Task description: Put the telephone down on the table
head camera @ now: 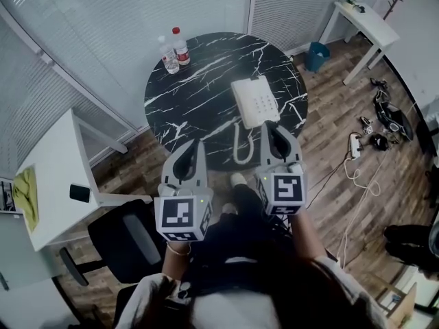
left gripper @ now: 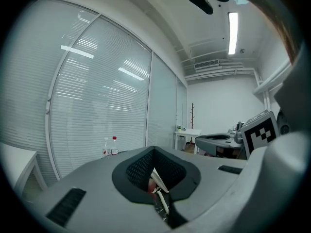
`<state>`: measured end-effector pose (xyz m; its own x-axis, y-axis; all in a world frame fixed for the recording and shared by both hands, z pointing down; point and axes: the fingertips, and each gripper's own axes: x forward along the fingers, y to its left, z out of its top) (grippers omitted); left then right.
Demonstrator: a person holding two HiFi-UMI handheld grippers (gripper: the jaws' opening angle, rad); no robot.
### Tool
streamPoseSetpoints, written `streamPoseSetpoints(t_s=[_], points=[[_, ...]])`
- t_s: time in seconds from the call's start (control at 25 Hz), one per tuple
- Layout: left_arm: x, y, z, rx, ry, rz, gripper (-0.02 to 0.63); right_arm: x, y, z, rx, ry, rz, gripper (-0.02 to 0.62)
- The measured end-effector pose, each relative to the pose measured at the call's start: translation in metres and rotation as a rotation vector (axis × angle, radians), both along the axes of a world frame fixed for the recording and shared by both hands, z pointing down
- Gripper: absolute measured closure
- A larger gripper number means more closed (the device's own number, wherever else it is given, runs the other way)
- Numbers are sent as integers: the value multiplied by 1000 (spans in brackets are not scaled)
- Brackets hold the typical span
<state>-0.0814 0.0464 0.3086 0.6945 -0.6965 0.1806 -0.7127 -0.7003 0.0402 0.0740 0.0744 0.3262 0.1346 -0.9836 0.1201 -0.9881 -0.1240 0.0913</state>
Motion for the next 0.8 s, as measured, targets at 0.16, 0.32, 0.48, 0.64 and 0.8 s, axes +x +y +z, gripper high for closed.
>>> streamPoseSetpoints(t_s=[0.16,0.32,0.48,0.64,0.8], points=[[3,-13,1,8,0,-13,606,7,-13,5,1,26,9,595],[7,-27,2,10,-4,-24,606,14,-28,9,-5,25,18,596],[14,-42,4,8,-10,-27,606,24,-40,19,-33,6,29,595],[22,-53,6,3,-14,-25,606,32,-53,22,-53,0,27,595],[29,-62,8,-4,-14,-27,606,39,-62,29,-71,-5,24,595]])
